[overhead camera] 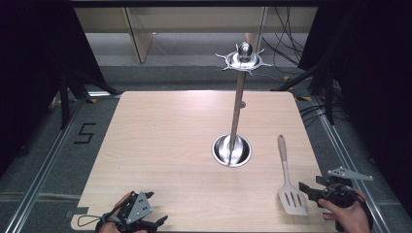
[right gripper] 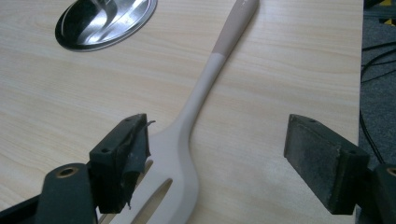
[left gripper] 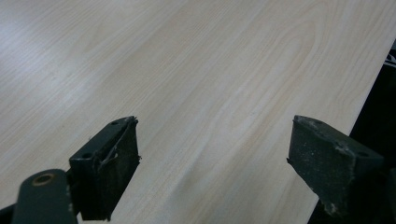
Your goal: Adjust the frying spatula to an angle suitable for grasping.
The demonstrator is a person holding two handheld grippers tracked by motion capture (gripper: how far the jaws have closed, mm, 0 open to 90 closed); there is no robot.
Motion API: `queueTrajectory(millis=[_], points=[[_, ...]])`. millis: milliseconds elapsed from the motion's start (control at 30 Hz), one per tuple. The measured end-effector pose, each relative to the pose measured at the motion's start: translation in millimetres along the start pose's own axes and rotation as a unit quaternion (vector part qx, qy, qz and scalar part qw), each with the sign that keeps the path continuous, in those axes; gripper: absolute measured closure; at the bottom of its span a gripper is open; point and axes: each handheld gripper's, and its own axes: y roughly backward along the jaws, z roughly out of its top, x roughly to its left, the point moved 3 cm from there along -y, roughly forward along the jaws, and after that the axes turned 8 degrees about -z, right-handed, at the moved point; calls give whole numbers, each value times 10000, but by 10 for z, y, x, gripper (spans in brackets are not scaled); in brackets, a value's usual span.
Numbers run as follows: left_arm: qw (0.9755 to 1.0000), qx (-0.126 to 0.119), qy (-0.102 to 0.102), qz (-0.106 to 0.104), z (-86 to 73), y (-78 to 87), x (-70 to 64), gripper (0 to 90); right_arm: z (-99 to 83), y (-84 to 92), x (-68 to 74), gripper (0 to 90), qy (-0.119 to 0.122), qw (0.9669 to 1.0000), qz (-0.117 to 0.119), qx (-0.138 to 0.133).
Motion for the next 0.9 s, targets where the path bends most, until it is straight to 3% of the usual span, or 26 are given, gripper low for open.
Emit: queueTrajectory(millis=[167,267,433,467,500,567,667,733,900], points=[[10000,-9,22,3,-1,-1,3,154,49,-17,-2,221,124,9999,7,16],[10000,0,12,-30,-3,2,4,154,84,-18,26,217,33,10000,10,83],[10000,-8,23,-12,-1,3,3,154,168,-41,52,211,122,9999,15,73],[10000,-18,25,-10,-1,2,3,154,194,-63,25,210,313,9995,-19,-7],[9999,-136,79,-10,2,-14,-6,154,205,-50,62,209,142,9999,5,81],[9999,-134,82,-18,2,-14,-7,154,243,-52,74,210,142,9999,-5,89],[9999,-135,86,-19,2,-15,-8,154,301,-79,63,218,395,9992,-45,21],[9998,-146,117,-68,2,-20,-13,154,326,-76,96,221,324,9994,-67,123],[9999,-104,68,-22,4,-10,-4,154,393,-102,98,235,424,9989,-125,129]])
